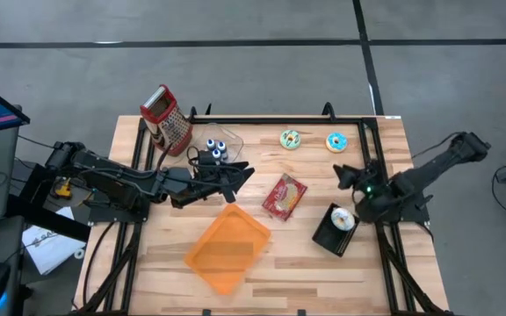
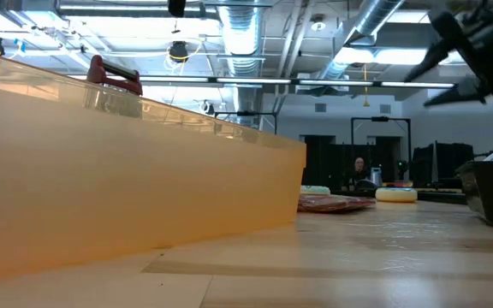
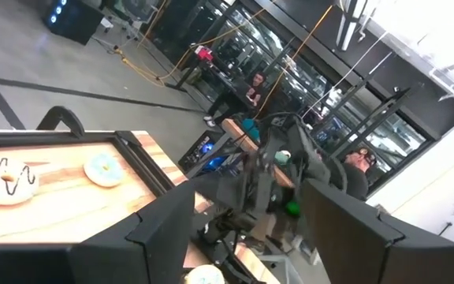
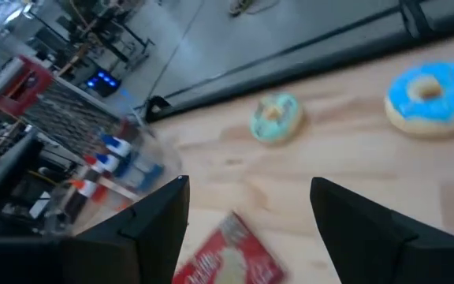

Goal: Pick & Place Food Item
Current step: Put the light blue donut into the black basket

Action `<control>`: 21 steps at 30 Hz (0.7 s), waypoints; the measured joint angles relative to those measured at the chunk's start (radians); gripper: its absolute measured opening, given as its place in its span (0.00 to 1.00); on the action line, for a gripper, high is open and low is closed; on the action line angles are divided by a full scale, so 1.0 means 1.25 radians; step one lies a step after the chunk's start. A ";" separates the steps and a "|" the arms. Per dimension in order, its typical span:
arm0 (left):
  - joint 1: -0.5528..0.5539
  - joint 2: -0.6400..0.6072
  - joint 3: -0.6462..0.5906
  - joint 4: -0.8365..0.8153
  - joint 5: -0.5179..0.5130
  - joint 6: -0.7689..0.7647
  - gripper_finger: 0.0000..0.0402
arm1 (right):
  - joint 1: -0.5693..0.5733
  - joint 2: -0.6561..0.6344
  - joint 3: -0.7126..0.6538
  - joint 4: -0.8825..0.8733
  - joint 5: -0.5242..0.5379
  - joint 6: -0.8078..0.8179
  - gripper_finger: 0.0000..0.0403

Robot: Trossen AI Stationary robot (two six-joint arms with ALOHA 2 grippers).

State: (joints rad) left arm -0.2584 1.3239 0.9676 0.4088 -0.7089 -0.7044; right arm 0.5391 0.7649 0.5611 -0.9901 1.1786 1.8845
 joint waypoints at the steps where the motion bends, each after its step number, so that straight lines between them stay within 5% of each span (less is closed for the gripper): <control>1: 0.000 0.000 0.000 0.000 0.000 0.009 0.58 | -0.017 -0.021 0.013 0.015 0.000 -0.058 0.63; 7: 0.000 0.000 0.000 0.000 0.000 0.055 0.58 | -0.127 -0.131 0.125 0.147 -0.016 -0.516 0.63; 11: 0.002 0.000 0.000 -0.004 0.000 0.083 0.58 | -0.234 -0.168 0.226 0.206 -0.145 -0.783 0.63; 15: 0.002 0.000 0.000 -0.008 0.000 0.118 0.58 | -0.362 -0.146 0.343 0.163 -0.303 -0.918 0.62; 21: 0.003 -0.007 0.000 -0.013 -0.001 0.162 0.58 | -0.559 0.009 0.560 -0.106 -0.483 -0.991 0.57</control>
State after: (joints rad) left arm -0.2549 1.3154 0.9676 0.3927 -0.7099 -0.5020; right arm -0.1595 0.7767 1.2608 -1.1230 0.5748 0.6453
